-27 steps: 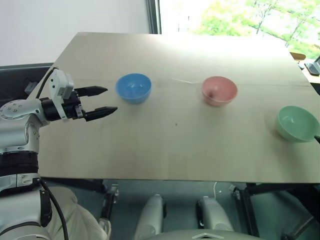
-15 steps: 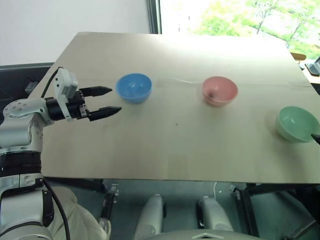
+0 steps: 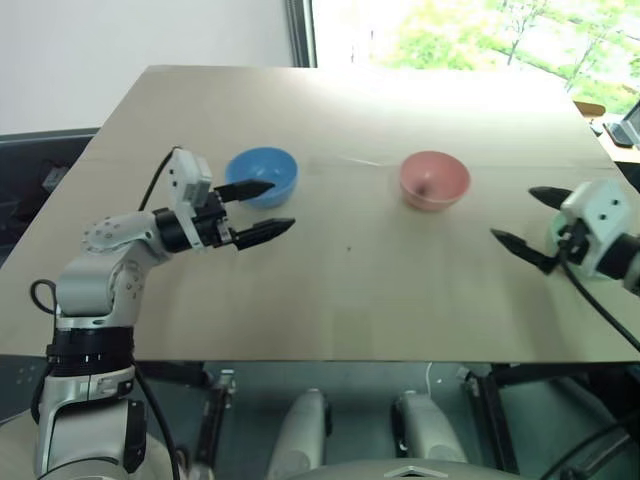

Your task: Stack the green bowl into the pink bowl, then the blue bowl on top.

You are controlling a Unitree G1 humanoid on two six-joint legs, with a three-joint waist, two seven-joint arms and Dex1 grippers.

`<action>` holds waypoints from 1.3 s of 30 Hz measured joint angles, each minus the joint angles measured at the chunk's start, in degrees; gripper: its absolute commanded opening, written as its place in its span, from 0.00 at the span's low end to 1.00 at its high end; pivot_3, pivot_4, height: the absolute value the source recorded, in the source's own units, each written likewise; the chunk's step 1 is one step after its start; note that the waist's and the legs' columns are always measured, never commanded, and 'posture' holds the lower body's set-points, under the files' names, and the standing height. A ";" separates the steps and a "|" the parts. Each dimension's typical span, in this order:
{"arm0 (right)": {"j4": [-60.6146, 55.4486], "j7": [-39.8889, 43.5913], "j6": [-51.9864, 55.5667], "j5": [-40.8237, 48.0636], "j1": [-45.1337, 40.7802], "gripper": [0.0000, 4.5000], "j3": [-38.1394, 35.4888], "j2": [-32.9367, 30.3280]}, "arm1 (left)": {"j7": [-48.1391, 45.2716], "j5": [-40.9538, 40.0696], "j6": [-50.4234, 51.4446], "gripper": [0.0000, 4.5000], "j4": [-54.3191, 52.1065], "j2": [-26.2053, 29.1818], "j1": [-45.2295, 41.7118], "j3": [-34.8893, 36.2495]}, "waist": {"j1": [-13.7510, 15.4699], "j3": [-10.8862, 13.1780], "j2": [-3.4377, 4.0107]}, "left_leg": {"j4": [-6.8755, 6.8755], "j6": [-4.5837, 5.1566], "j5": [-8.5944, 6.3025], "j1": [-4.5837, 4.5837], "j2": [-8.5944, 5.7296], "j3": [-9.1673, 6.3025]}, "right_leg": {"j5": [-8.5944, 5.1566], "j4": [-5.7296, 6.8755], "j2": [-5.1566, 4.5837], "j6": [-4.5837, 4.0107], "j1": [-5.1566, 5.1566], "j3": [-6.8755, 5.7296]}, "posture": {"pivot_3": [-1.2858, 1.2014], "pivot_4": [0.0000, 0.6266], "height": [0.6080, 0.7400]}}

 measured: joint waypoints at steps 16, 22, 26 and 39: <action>29.00 -5.27 -15.76 -20.65 -23.17 1.00 20.02 11.70 | 13.32 0.09 -0.70 0.99 -8.52 -12.05 6.56 -2.91 | -0.23 0.02 0.02 | 0.01 -0.01 0.01 0.01 -0.08 0.01 | 0.01 0.11 -0.09 -0.01 -0.06 0.00 | 0.52 0.24 1.00; 35.33 -6.10 -19.57 -23.89 -26.00 1.00 21.09 12.64 | 14.63 0.84 -1.79 0.99 -9.50 -12.95 6.62 -3.89 | -0.27 0.02 0.02 | 0.00 -0.01 0.01 0.02 -0.10 0.02 | 0.01 0.11 -0.10 -0.01 -0.06 0.00 | 0.52 0.24 1.00; 40.97 -7.39 -22.21 -25.82 -27.50 1.00 21.34 14.20 | 15.91 2.35 -3.62 0.99 -9.52 -13.69 6.84 -4.53 | -0.41 0.02 0.02 | 0.00 -0.01 0.01 0.03 -0.10 0.03 | 0.01 0.12 -0.10 -0.02 -0.07 0.01 | 0.52 0.24 1.00; 52.44 -4.99 -26.84 -27.72 -32.62 0.41 22.52 17.54 | 18.34 4.65 -6.62 1.00 -11.25 -15.75 9.37 -7.28 | -0.58 0.02 0.03 | -0.01 -0.01 0.01 0.03 -0.10 0.05 | 0.01 0.13 -0.10 -0.02 -0.08 0.04 | 0.52 0.24 1.00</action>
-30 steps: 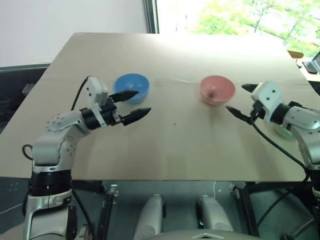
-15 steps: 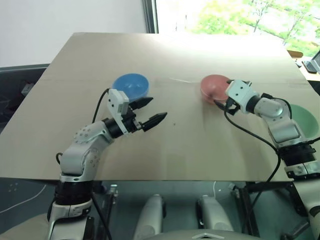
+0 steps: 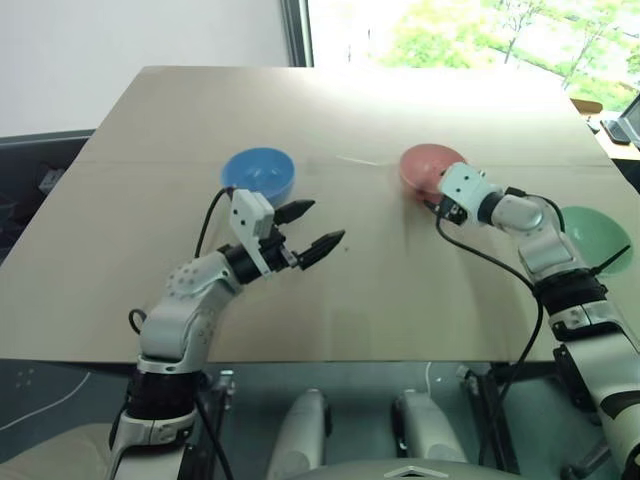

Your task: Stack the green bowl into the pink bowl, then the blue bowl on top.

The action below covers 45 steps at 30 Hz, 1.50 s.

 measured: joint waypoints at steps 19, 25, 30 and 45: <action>-22.51 18.39 9.56 7.60 3.56 0.01 2.16 0.90 | -8.99 -6.27 -2.99 1.00 -0.65 4.72 4.08 5.29 | -0.07 0.06 0.11 | -0.08 0.00 0.00 -0.03 0.08 -0.02 | 0.00 0.04 0.04 0.00 -0.13 -0.01 | 0.52 0.24 1.00; -36.78 19.99 21.89 7.81 8.37 0.01 8.20 2.21 | -11.56 -6.08 -5.21 1.00 4.37 7.86 3.58 8.82 | 0.16 0.06 0.10 | 0.01 0.00 0.00 -0.04 -0.01 -0.04 | 0.00 0.08 -0.02 0.00 -0.10 -0.04 | 0.52 0.24 1.00; -37.35 18.33 24.38 5.23 8.38 0.23 10.04 1.92 | -11.93 -5.94 -5.92 1.00 4.25 7.32 3.89 7.80 | 0.30 0.06 0.10 | 0.00 0.00 0.00 -0.04 -0.02 -0.08 | -0.01 0.08 -0.03 0.00 -0.10 -0.08 | 0.52 0.24 1.00; -37.14 16.89 26.04 3.96 8.99 0.99 9.97 -1.12 | -11.58 -4.65 -6.67 1.00 4.13 5.97 3.04 4.95 | 0.16 0.06 0.10 | -0.02 0.00 0.00 -0.04 -0.01 -0.06 | -0.01 0.07 -0.02 0.00 -0.10 -0.07 | 0.52 0.24 1.00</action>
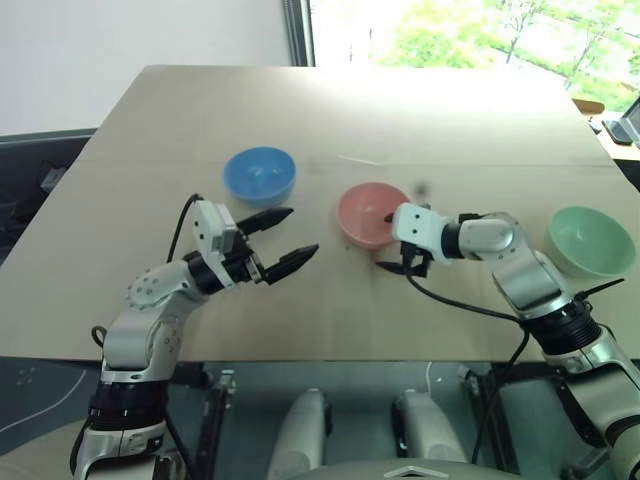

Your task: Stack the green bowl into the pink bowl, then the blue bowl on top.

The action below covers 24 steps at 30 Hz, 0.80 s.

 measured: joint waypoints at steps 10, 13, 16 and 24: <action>-23.34 -0.78 22.16 13.74 14.57 0.99 -26.49 -11.80 | -8.48 -0.53 -0.36 1.00 0.22 1.61 -0.61 -3.20 | 1.42 0.01 0.00 | -0.04 0.01 -0.01 -0.06 -0.05 -0.11 | 0.00 -0.21 -0.07 0.00 0.13 -0.15 | 0.52 0.24 1.00; -27.00 -5.38 28.92 14.12 21.01 0.99 -32.79 -11.91 | -13.87 -1.75 0.42 1.00 0.12 2.53 -3.37 -5.92 | 1.49 0.01 0.00 | -0.03 0.01 0.00 0.00 -0.05 -0.12 | -0.01 -0.16 -0.05 0.00 0.17 -0.16 | 0.52 0.24 1.00; -28.81 -10.91 34.25 12.30 26.06 0.99 -37.07 -12.70 | -17.72 -1.64 0.67 1.00 1.88 2.59 -9.48 -8.00 | 1.53 0.00 0.01 | 0.03 0.01 0.00 0.00 -0.08 -0.10 | -0.01 -0.13 -0.05 0.01 0.19 -0.14 | 0.52 0.24 1.00; -30.58 -21.18 36.85 10.16 30.41 0.99 -37.57 -11.18 | -21.12 1.18 -1.79 1.00 6.53 -0.33 -15.47 -12.62 | 0.20 -0.01 0.04 | -0.02 0.02 0.00 0.00 -0.05 -0.04 | -0.01 -0.15 -0.01 0.01 0.17 -0.06 | 0.52 0.24 1.00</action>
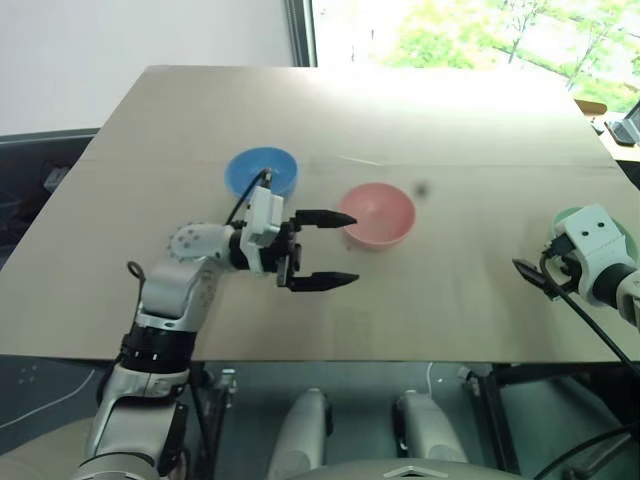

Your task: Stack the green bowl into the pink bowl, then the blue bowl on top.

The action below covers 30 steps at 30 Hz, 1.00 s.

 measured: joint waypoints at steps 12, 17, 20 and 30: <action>10.06 -5.63 -1.91 1.07 -1.61 0.56 -0.02 2.24 | -0.02 0.33 0.53 1.00 -0.25 0.40 -0.09 -0.53 | -0.01 0.00 0.00 | 0.01 0.00 0.00 0.00 -0.01 -0.02 | 0.00 0.00 0.00 0.00 0.01 0.00 | 0.52 0.24 1.00; 12.55 -5.63 -4.32 1.74 -3.50 0.07 0.05 1.78 | 0.33 0.32 0.88 1.00 -1.14 0.62 -0.05 -0.53 | -0.15 0.00 0.00 | 0.00 0.00 0.00 0.01 0.00 -0.02 | 0.00 0.00 0.00 0.00 0.00 0.00 | 0.52 0.24 1.00; 13.70 -5.67 -5.58 1.88 -4.16 0.01 0.54 0.97 | 0.91 0.34 1.04 1.00 -1.72 0.94 0.16 -0.49 | -0.13 0.00 0.00 | 0.00 0.00 0.00 0.00 -0.01 -0.01 | 0.00 -0.01 -0.01 0.00 0.01 0.01 | 0.52 0.24 1.00; 8.29 3.00 -21.42 7.08 -14.87 0.01 10.77 2.86 | 15.43 4.03 0.41 1.00 0.15 -1.05 4.09 4.48 | -1.06 0.05 0.08 | -0.02 0.00 0.00 0.09 0.21 0.03 | 0.01 0.07 0.22 0.01 -0.04 0.12 | 0.52 0.24 1.00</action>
